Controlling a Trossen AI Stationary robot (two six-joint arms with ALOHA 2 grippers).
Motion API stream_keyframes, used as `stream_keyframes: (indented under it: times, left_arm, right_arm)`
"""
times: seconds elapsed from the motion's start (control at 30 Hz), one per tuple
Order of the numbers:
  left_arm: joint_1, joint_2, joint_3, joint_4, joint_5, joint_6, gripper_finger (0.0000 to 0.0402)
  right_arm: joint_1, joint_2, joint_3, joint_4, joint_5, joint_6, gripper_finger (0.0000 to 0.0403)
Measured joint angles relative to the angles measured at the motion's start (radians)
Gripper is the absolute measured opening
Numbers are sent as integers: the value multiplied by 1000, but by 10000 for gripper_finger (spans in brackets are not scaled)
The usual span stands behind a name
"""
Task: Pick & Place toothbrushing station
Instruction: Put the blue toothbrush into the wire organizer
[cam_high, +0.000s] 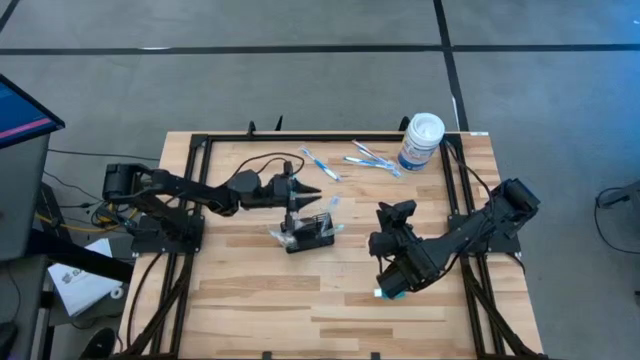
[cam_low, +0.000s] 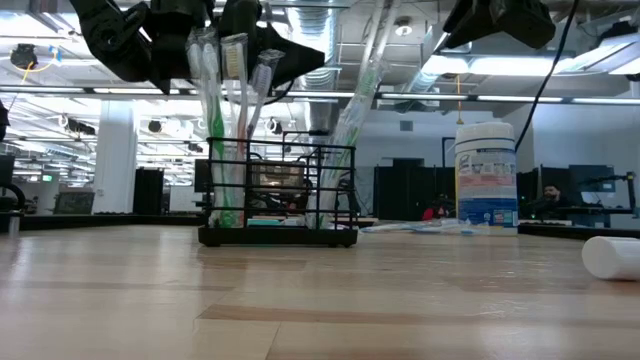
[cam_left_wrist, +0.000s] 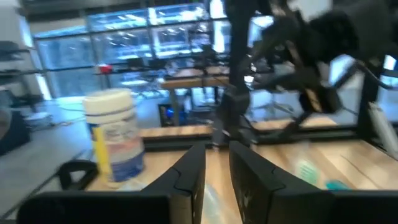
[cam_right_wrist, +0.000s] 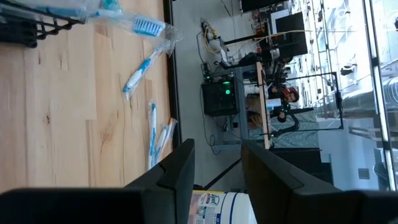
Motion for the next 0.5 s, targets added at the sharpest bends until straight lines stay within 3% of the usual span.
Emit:
stream_keyframes:
  times: [0.3, 0.5]
  left_arm:
    - [2, -12, 0, -15, -16, 5, 54]
    - [60, -12, 0, -25, -166, 10, 49]
  right_arm:
    - [-57, -17, -147, -28, 27, 121, 120]
    - [-83, -104, -252, -19, 29, 228, 120]
